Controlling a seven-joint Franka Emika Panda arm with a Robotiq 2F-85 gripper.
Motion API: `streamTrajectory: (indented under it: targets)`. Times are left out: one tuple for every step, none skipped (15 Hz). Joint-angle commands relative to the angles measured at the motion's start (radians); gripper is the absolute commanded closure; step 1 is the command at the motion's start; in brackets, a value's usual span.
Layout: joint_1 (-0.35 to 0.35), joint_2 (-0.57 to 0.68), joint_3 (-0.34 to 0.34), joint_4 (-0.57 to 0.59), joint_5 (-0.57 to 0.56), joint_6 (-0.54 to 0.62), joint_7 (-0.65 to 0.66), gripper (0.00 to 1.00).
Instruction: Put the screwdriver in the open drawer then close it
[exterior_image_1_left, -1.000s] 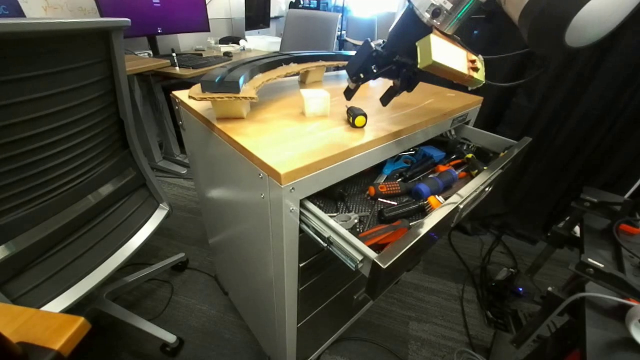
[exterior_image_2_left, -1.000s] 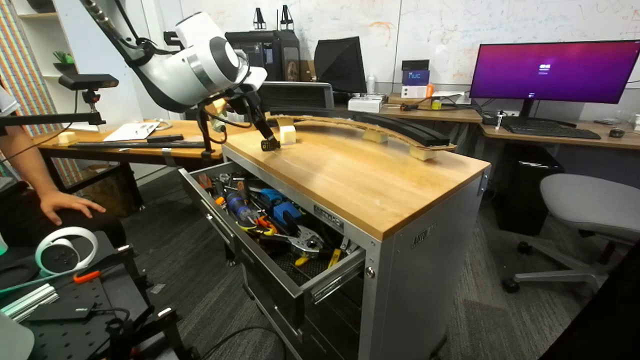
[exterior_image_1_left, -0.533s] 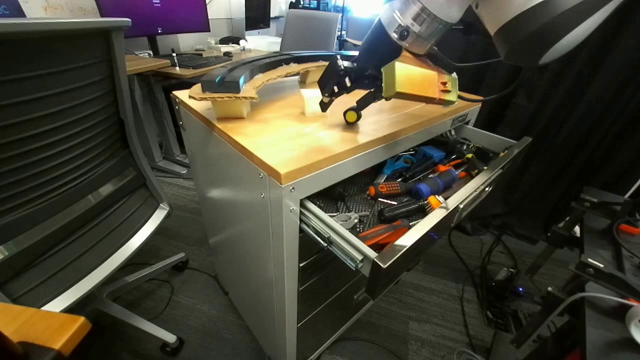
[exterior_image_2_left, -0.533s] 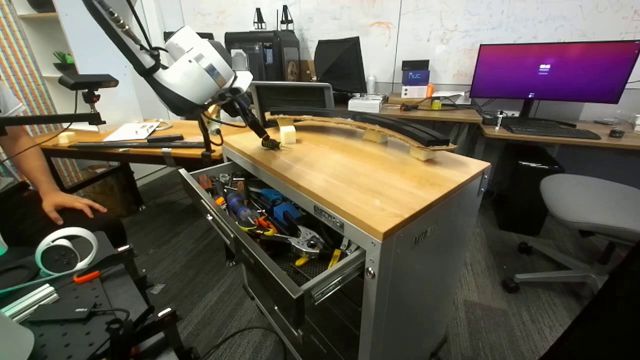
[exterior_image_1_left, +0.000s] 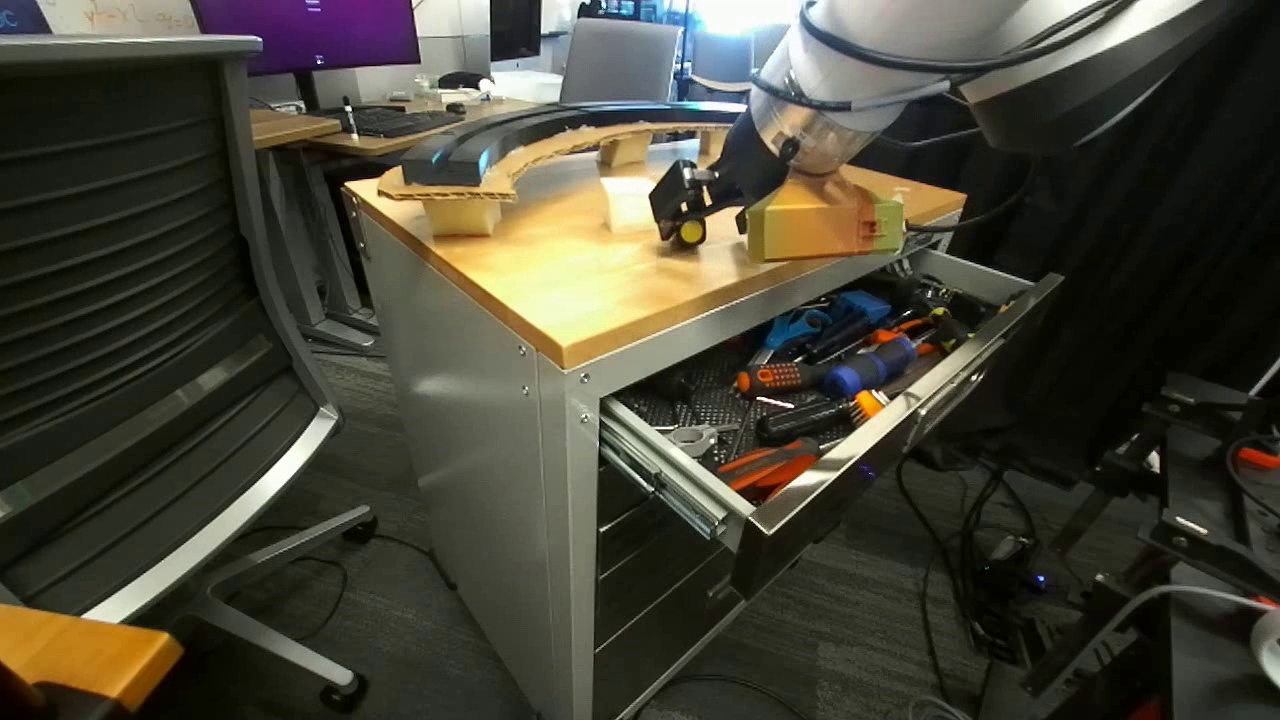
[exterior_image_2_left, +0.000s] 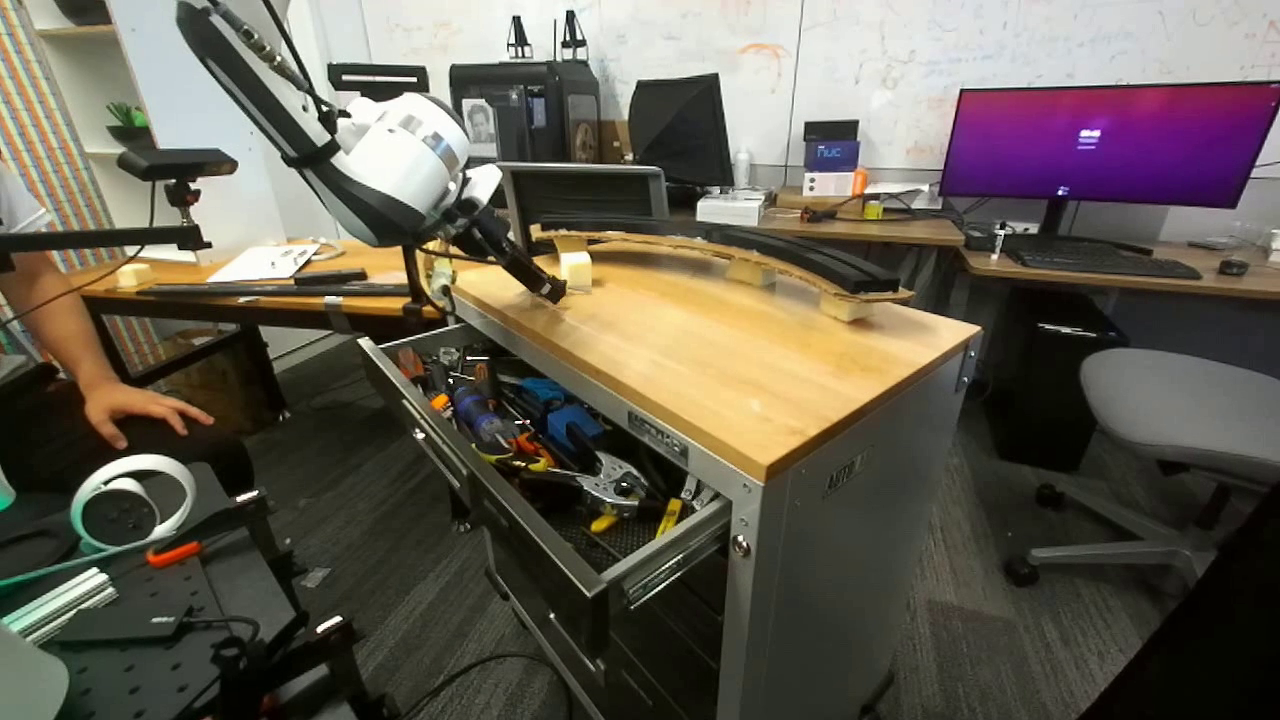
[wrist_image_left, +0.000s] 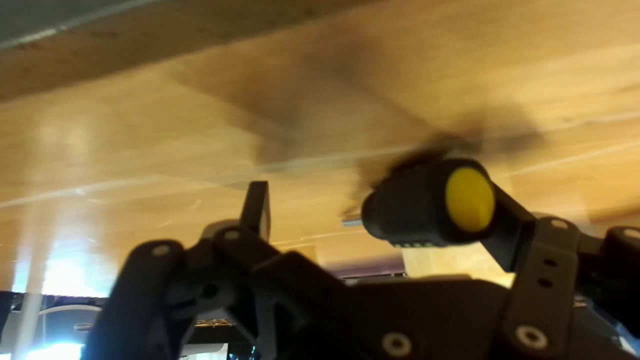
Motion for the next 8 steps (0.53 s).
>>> streamTrajectory:
  targets:
    - [0.023, 0.005, -0.016, -0.015, -0.029, -0.039, 0.069, 0.32]
    - [0.025, -0.006, -0.015, -0.018, -0.032, -0.044, 0.068, 0.41]
    - [0.028, -0.012, -0.015, -0.020, -0.035, -0.051, 0.070, 0.48]
    - [0.029, -0.022, -0.014, -0.026, -0.036, -0.053, 0.063, 0.57]
    - [0.027, -0.029, -0.010, -0.031, -0.033, -0.052, 0.050, 0.64]
    - [0.007, -0.044, 0.008, -0.050, 0.002, -0.018, -0.021, 0.73]
    - [-0.012, -0.057, 0.024, -0.071, 0.033, 0.011, -0.090, 0.79]
    - [-0.033, -0.081, 0.042, -0.106, 0.077, 0.042, -0.188, 0.88]
